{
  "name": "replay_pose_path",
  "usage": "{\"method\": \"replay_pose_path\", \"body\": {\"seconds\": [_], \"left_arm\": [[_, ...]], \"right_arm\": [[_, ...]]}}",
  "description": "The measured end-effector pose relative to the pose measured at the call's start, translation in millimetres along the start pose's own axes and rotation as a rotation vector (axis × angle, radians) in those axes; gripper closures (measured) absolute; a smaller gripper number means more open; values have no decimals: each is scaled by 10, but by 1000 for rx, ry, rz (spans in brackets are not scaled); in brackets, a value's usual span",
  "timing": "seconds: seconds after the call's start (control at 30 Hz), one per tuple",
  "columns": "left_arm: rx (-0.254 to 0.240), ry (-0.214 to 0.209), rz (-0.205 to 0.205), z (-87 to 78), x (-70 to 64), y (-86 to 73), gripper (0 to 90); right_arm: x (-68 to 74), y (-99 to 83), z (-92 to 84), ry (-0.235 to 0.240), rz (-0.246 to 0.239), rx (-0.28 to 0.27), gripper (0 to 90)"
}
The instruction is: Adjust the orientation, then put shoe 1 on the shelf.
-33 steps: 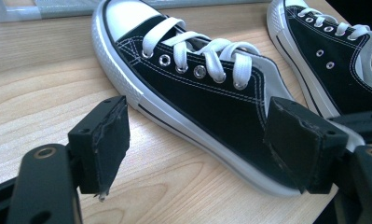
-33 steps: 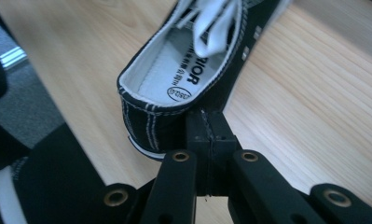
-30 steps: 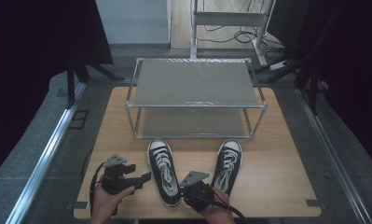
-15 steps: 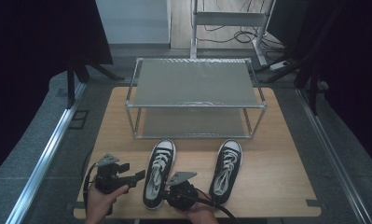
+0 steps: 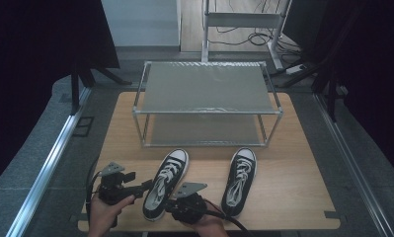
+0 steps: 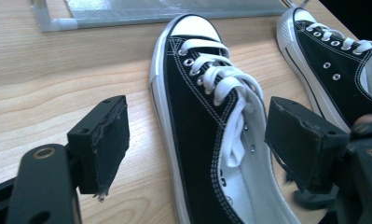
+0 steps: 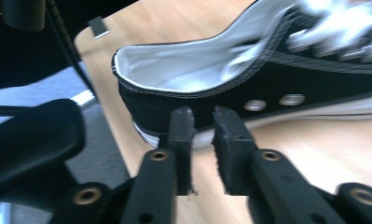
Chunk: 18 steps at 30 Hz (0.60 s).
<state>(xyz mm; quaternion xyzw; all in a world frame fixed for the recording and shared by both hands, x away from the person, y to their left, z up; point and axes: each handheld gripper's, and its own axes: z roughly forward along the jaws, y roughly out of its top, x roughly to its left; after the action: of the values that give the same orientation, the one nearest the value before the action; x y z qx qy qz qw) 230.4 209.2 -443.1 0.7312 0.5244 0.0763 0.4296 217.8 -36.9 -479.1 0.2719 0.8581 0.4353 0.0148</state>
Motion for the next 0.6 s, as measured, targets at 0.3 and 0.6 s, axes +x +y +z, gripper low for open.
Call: {"method": "replay_pose_path", "body": {"seconds": [0.3, 0.6], "left_arm": [[37, -12, 28, 57, -212, 74, 209], [107, 16, 39, 147, -354, 95, 204]], "right_arm": [[-178, -87, -824, -151, -22, -112, 510], [-635, -363, -1436, -281, 62, -179, 482]]}}
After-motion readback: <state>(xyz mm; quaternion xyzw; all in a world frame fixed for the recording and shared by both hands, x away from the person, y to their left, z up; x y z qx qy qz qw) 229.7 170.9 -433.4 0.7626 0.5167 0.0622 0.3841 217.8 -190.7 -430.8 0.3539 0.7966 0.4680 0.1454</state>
